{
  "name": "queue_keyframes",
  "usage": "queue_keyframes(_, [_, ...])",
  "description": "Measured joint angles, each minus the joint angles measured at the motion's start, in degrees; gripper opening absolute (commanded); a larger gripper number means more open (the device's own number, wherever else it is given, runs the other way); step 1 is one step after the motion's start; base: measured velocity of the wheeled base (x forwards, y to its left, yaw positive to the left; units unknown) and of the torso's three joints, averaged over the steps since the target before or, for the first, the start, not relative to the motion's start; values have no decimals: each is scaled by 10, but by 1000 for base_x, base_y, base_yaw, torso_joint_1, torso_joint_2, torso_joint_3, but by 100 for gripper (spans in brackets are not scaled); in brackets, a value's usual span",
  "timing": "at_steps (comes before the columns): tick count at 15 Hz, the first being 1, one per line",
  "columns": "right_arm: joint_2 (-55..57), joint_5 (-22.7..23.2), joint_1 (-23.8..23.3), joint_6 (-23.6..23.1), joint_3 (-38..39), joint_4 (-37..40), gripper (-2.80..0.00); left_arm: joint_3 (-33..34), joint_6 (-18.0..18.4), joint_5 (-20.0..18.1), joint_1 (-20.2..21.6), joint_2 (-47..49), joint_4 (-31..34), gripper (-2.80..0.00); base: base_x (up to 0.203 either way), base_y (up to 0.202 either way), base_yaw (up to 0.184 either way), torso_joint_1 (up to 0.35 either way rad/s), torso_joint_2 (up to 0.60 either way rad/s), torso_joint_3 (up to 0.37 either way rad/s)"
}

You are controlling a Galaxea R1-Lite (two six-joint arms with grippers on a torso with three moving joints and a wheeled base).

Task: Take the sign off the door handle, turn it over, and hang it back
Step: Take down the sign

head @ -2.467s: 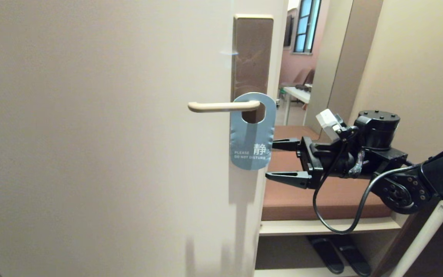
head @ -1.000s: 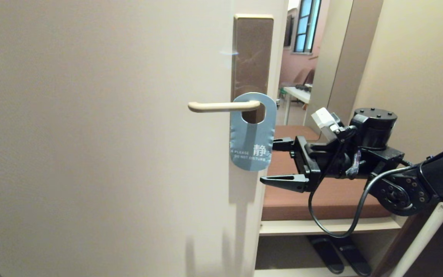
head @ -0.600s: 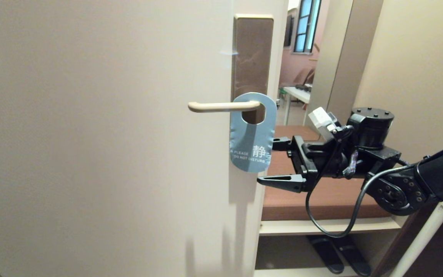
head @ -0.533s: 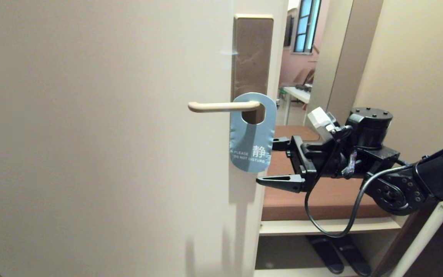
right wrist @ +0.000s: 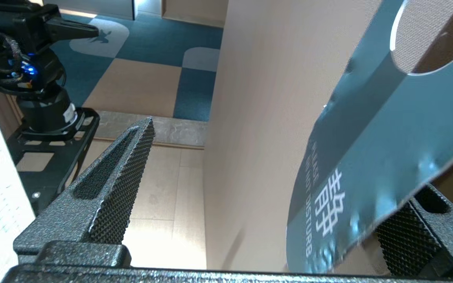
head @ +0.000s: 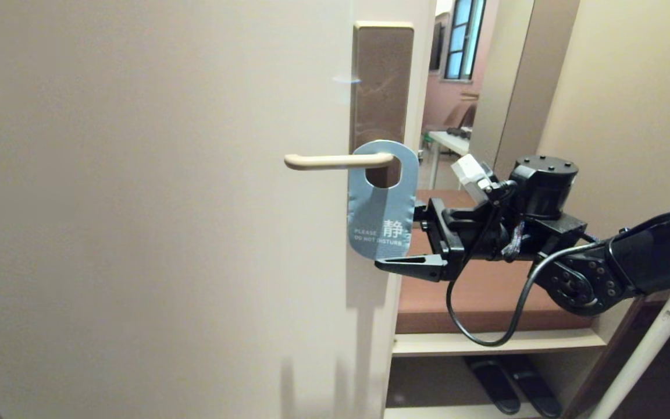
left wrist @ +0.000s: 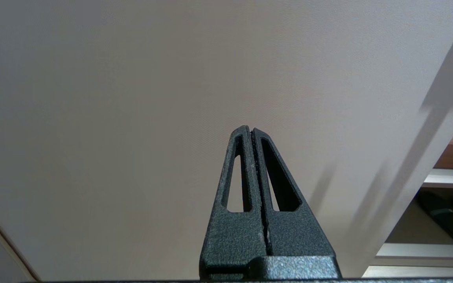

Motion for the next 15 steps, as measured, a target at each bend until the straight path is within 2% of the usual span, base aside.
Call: queue_keyframes(15, [14,-9,3,19,-22,0,0,0,0,0,0,0,0,-280,0,0,0,0,0,0])
